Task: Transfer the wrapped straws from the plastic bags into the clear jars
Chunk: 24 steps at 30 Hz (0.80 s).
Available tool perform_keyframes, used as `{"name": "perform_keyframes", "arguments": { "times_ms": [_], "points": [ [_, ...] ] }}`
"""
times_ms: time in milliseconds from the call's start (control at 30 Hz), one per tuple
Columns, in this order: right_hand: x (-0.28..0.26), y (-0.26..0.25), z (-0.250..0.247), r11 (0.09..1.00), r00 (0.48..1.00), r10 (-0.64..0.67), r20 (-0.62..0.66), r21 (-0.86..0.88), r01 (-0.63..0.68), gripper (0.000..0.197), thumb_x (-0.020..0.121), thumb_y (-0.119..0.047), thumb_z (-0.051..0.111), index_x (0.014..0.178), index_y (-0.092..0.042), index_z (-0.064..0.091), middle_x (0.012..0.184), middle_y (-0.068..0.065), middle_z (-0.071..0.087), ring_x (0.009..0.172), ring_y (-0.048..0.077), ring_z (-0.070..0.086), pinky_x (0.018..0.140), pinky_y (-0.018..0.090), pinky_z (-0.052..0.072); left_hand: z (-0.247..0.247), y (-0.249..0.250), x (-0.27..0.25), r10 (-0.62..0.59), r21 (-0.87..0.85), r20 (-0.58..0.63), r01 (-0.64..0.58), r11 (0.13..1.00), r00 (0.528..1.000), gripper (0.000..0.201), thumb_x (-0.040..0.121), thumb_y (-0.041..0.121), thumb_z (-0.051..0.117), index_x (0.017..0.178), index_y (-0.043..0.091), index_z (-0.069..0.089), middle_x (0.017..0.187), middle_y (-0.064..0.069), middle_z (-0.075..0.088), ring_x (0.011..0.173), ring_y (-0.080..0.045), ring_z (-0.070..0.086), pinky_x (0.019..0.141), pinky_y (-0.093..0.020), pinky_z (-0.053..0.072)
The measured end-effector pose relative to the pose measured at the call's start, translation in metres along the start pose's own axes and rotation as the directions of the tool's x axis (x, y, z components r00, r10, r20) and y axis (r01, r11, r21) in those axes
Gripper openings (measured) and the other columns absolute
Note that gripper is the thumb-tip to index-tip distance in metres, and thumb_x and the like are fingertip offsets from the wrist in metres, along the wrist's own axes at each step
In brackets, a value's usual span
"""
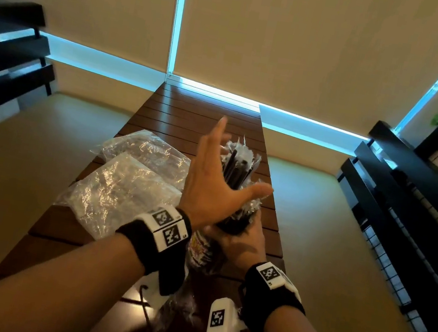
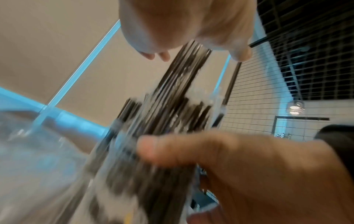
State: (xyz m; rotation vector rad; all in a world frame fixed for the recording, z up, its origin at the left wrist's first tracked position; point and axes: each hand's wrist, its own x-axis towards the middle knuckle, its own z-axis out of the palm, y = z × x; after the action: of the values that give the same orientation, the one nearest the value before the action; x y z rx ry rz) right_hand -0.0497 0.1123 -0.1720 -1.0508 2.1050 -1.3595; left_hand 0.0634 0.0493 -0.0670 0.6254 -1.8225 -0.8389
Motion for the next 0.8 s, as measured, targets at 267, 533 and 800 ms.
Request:
{"name": "perform_keyframes", "arguments": {
  "times_ms": [267,533,800],
  "points": [
    [-0.012,-0.015,-0.007,0.996,0.996,0.085,0.005,-0.005,-0.085,0.098,0.032,-0.061,0.086,0.114,-0.047,0.034,0.127,-0.004,0.056,0.115,0.018,0.057,0.099,0.044,0.049,0.0,0.006,0.029,0.53,0.312,0.302,-0.607,0.731,0.793,0.037,0.098,0.025,0.049,0.126,0.006,0.064,0.134,-0.011,0.062,0.128,-0.028,0.055,0.102,-0.047,0.047],
    [-0.012,-0.011,-0.009,0.995,0.998,-0.016,0.068,-0.097,0.023,0.084,0.068,-0.053,0.069,0.139,-0.043,0.024,0.139,0.002,0.045,0.124,0.026,0.05,0.102,0.049,0.045,-0.01,-0.041,-0.027,0.227,0.395,0.631,-0.559,0.729,0.742,0.089,0.093,0.069,0.032,0.156,0.008,0.019,0.164,-0.009,0.016,0.153,-0.02,0.009,0.125,-0.042,0.008],
    [-0.014,-0.011,-0.013,0.998,0.997,-0.015,0.072,-0.061,0.019,0.088,0.065,-0.051,0.071,0.14,-0.038,0.026,0.14,0.002,0.046,0.124,0.026,0.052,0.1,0.045,0.046,-0.012,-0.046,-0.036,0.18,0.47,0.574,-0.502,0.726,0.799,0.095,0.092,0.071,0.029,0.157,0.006,0.004,0.165,-0.013,-0.002,0.153,-0.023,-0.005,0.125,-0.042,0.004]
  ]
}}
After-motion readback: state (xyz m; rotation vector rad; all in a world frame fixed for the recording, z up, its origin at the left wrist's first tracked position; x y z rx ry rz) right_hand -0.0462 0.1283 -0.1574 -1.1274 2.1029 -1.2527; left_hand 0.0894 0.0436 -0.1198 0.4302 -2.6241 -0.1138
